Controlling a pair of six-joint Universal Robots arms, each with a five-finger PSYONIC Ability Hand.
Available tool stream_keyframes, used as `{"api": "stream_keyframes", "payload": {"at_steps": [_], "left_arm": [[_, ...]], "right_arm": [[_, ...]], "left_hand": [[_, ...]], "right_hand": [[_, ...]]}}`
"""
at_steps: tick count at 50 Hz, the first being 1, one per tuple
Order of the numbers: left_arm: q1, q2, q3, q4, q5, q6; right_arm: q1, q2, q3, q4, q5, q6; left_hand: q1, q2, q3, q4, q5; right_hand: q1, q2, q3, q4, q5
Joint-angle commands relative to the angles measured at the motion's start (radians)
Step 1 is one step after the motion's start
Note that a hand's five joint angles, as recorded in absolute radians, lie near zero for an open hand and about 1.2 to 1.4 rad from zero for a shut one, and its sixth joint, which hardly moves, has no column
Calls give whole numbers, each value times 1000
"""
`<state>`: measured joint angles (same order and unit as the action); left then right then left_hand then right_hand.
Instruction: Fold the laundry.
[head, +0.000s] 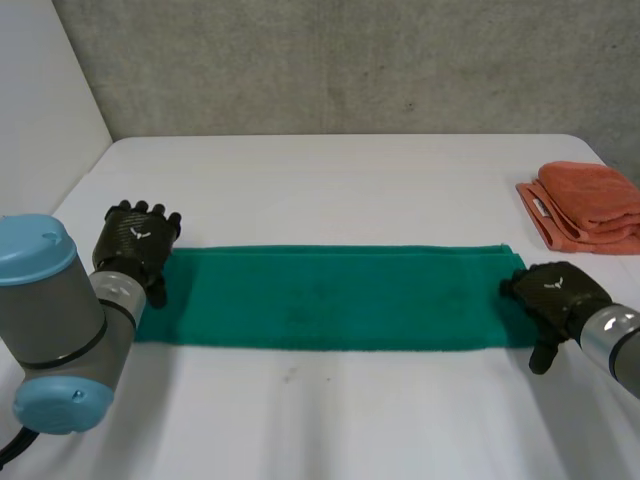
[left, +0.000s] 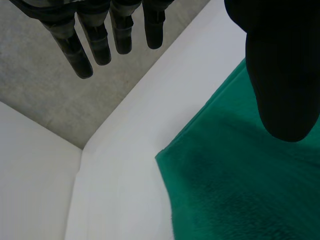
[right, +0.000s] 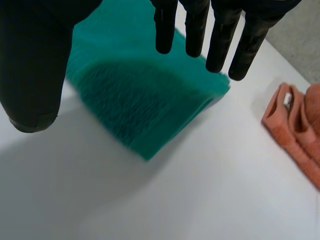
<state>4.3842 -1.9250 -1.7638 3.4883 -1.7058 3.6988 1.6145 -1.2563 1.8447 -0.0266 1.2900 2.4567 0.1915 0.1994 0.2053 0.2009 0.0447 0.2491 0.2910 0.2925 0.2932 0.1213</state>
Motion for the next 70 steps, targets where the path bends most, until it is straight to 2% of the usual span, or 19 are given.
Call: {"api": "stream_keyframes", "payload": {"at_steps": [1, 4, 6, 15, 21, 26, 29, 31, 36, 38, 39, 43, 47, 52, 54, 55, 59, 64, 70], "left_arm": [[-12, -8, 0, 0, 2, -11], [-12, -8, -2, 0, 3, -11], [-12, -8, -3, 0, 3, -11], [-12, 1, -16, 0, 2, -13], [-11, 14, -20, 0, 0, -13], [-12, 18, -28, -2, 0, -14], [-12, 20, -32, -2, -2, -14], [-12, 23, -34, -2, -2, -14], [-11, 41, -36, -2, -3, -16], [-8, 46, -36, -2, -3, -16], [-6, 49, -36, -2, -3, -16], [-5, 52, -36, 0, -5, -16], [-3, 52, -36, 0, -5, -16], [-6, 50, -36, -2, -5, -16], [-6, 50, -37, 0, -5, -16], [-6, 50, -37, -1, -5, -16], [-5, 50, -37, 0, -3, -16], [-9, 50, -34, 0, -2, -16], [-40, 52, -31, 0, 0, -16]], "right_arm": [[-42, 40, 67, -182, -20, -5], [-44, 75, 57, -210, -21, -7], [-44, 100, 45, -228, -23, -13], [-145, 78, 31, -213, -1, -45], [-283, -20, 34, -213, 58, -238], [-272, -35, 15, -227, 100, -410], [-106, -67, -31, -233, 101, -429], [52, -71, -82, -239, 106, -391], [292, -57, -156, -240, 95, -295], [372, -29, -186, -242, 92, -271], [466, 13, -229, -248, 83, -254], [687, 105, -323, -263, 37, -234], [795, 210, -390, -276, -26, -232], [840, 343, -446, -273, -121, -239], [852, 371, -461, -276, -120, -245], [852, 391, -479, -268, -107, -245], [849, 380, -492, -263, -26, -219], [774, 289, -449, -245, 77, -93], [612, 117, -297, -145, 92, 166]], "left_hand": [[-16, -24, -30, -26, -44], [-16, -24, -30, -26, -44], [-16, -24, -30, -26, -44], [-16, -24, -30, -26, -44], [-16, -24, -30, -26, -44], [-16, -24, -30, -26, -44], [-17, -25, -31, -26, -45], [-17, -25, -31, -26, -45], [-17, -25, -31, -26, -45], [-17, -25, -31, -26, -45], [-17, -25, -31, -26, -45], [-16, -24, -30, -26, -44], [-16, -24, -30, -26, -44], [-17, -25, -31, -26, -45], [-17, -25, -31, -26, -45], [-17, -25, -31, -26, -45], [-17, -25, -31, -26, -45], [-17, -25, -31, -26, -45], [-17, -25, -31, -26, -45]], "right_hand": [[328, 287, 285, 284, 282], [499, 457, 455, 454, 452], [1122, 1080, 1078, 1078, 1075], [1147, 1105, 1104, 1103, 1100], [1147, 1105, 1104, 1103, 1100], [1147, 1105, 1104, 1103, 1100], [1147, 1105, 1104, 1103, 1100], [1147, 1105, 1104, 1103, 1100], [1147, 1105, 1104, 1103, 1100], [1147, 1105, 1104, 1103, 1100], [1147, 1105, 1104, 1103, 1100], [1147, 1105, 1104, 1103, 1100], [1147, 1105, 1104, 1103, 1100], [1147, 1105, 1104, 1103, 1100], [1147, 1105, 1104, 1103, 1100], [968, 926, 925, 924, 921], [-75, -116, -118, -119, -121], [-75, -116, -118, -119, -121], [-75, -116, -118, -119, -121]]}}
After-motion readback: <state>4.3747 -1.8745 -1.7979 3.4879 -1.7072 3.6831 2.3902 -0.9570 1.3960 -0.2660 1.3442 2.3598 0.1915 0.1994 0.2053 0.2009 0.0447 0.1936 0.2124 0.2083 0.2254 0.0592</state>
